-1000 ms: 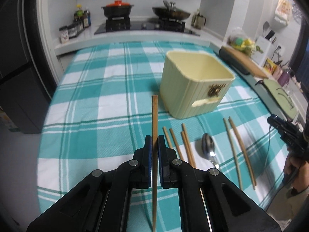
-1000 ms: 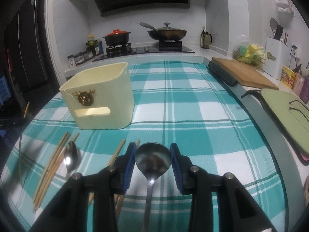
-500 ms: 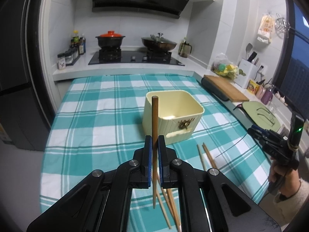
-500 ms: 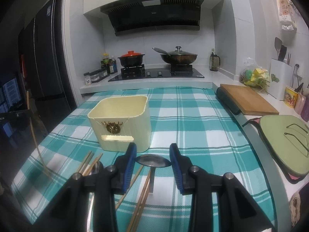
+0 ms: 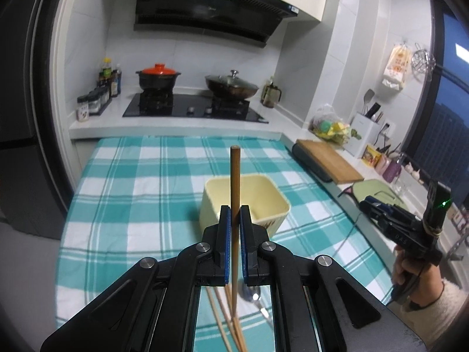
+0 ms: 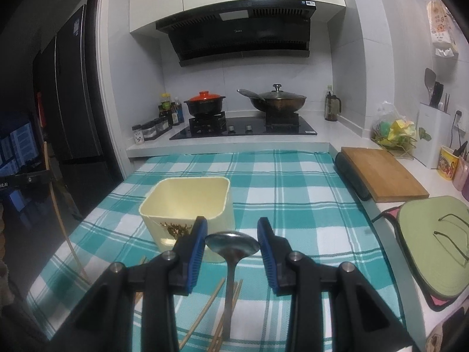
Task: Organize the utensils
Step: 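Carry spoon and chopstick into the cream holder and open both tools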
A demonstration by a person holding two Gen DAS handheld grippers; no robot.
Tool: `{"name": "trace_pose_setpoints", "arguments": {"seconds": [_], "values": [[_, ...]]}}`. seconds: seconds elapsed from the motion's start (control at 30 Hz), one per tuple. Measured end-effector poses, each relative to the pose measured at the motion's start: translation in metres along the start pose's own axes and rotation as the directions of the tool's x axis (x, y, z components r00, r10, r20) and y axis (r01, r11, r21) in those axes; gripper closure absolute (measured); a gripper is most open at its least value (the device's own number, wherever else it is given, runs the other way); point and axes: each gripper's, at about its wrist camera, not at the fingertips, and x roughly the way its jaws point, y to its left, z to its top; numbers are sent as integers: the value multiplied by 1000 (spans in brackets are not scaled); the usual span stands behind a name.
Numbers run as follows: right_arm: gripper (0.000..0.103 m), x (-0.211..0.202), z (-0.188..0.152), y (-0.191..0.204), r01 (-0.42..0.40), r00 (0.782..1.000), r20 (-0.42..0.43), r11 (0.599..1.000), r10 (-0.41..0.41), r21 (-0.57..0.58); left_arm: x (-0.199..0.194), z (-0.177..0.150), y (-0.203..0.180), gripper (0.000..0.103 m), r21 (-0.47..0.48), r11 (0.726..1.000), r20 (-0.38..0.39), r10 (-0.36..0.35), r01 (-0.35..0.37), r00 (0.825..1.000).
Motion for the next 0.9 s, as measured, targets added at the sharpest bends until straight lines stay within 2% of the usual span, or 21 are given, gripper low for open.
{"name": "trace_pose_setpoints", "arguments": {"seconds": [0.27, 0.37, 0.47, 0.67, 0.9], "values": [[67, -1, 89, 16, -46, 994, 100, 998, 51, -44, 18, 80, -21, 99, 39, 999, 91, -34, 31, 995], [67, 10, 122, 26, -63, 990, 120, 995, 72, -74, 43, 100, -25, 99, 28, 999, 86, -42, 40, 995], [67, 26, 141, 33, -71, 989, 123, 993, 82, -89, 69, 110, -28, 99, 38, 999, 80, -24, 21, 997], [67, 70, 145, 44, -120, 987, 97, 988, 129, -101, 117, 107, -25, 99, 49, 999, 54, 14, -17, 998], [67, 129, 111, 45, -158, 987, 4, 985, 158, -69, 170, 67, -8, 99, 11, 999, -51, 40, -39, 998]]}}
